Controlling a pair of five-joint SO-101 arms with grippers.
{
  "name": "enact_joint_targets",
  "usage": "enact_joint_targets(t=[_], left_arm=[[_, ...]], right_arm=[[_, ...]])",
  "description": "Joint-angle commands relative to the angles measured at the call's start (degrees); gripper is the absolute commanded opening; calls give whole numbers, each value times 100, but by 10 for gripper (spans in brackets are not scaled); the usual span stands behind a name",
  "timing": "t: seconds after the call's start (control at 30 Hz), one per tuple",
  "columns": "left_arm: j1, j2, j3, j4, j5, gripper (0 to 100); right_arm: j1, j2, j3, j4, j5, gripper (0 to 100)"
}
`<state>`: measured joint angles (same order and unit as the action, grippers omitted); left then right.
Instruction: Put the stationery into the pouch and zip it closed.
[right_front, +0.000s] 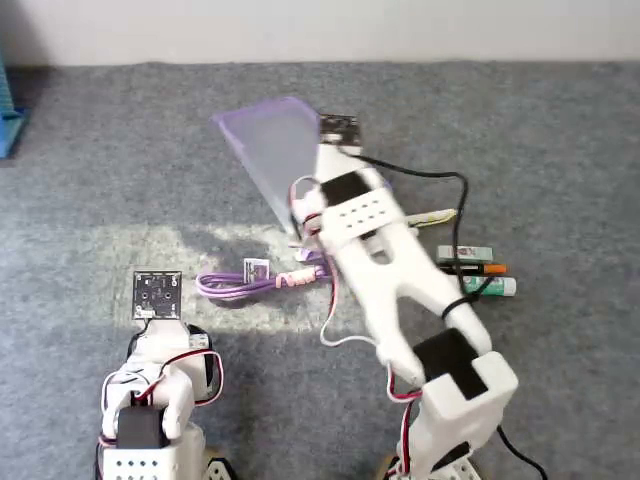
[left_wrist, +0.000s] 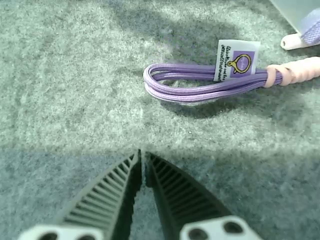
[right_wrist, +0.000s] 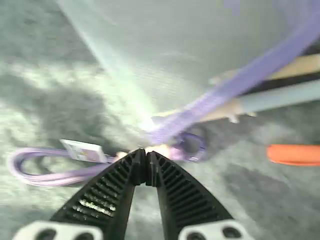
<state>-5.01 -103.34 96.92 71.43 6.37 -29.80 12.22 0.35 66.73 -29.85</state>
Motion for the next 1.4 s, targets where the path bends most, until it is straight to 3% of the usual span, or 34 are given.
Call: enact_joint_targets(t=[0.0,0.17,0.37,0.73,1.0,1.2,1.3,1.37], left_arm=[[18,-53,-48,18,62,14],[18,-53,-48,18,62,14],[18,-53,-48,18,62,14],[18,-53,-48,18,62,14],[18,-53,-48,18,62,14],[18,-53,-48,18,62,14],[18,-53,-48,18,62,14],[18,-53,-48,18,62,14]], right_arm=[[-365,136,-281,-593,-316,8],[-822,813,-281,-1446,-343,8],[-1007,1420,-255,-1481,-281,8],[-585,1182,-264,1719,967,8],[541,444,-281,3160,2374,8],[743,-462,-290,3275,2831,9],[699,-673,-290,2888,2549,34],[611,-611,-255,2677,2251,105]])
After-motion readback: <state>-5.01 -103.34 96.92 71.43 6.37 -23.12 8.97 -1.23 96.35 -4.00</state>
